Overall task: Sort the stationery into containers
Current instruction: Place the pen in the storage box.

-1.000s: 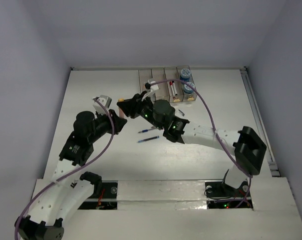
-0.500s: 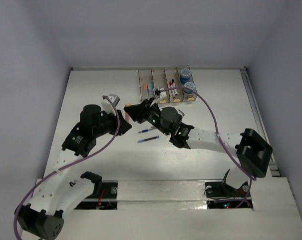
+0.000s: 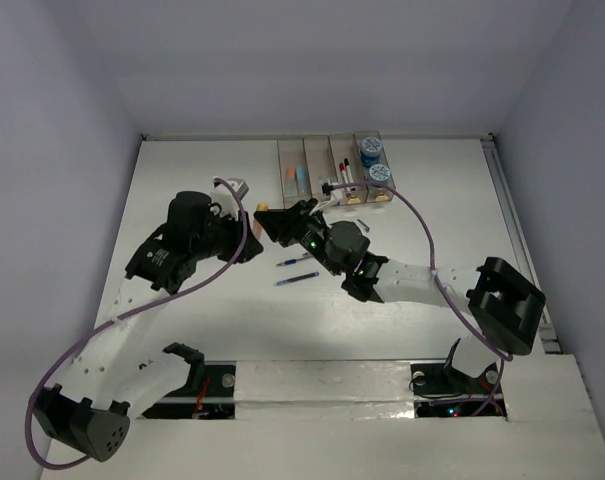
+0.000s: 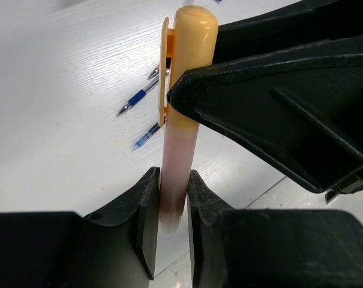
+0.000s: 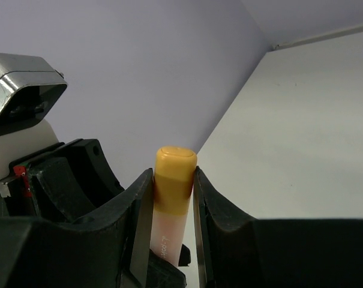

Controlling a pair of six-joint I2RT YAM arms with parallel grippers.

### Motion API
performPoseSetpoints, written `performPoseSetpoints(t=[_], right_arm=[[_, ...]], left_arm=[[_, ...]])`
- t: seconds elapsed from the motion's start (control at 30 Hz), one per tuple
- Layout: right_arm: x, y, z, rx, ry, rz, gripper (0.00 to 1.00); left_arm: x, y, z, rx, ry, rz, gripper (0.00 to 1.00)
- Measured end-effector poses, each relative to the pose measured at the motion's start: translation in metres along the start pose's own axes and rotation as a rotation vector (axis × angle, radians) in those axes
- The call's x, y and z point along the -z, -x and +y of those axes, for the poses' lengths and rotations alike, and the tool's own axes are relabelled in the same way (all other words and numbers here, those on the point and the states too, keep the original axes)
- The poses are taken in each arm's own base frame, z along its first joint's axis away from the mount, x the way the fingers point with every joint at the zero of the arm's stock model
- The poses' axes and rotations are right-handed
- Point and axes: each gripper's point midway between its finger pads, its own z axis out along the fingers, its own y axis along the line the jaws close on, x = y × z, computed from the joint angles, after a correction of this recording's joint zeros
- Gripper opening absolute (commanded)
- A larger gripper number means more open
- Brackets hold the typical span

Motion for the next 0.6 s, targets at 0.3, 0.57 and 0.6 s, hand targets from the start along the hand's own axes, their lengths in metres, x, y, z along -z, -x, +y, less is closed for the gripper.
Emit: performPoseSetpoints(t=[0.3,0.57,0.6], right_arm=[[-0.005,0.000,-0.006,-0.001,-0.042,-0.021,0.00],[-0.019,0.038,-0.018,0.045,-0.057,0.016,0.00],[-0.022,0.037,-0.031,0.065,-0.086,0.049,0.00]], left_arm=[[-0.008,-0.001,0.010,-0.009,0.058,0.035,0.00],[0.005,0.056,0.008,-0.042,0.075,-0.264,0.56],[0.012,0.070,0.008,-0.044,0.080,-0.337,0.72]])
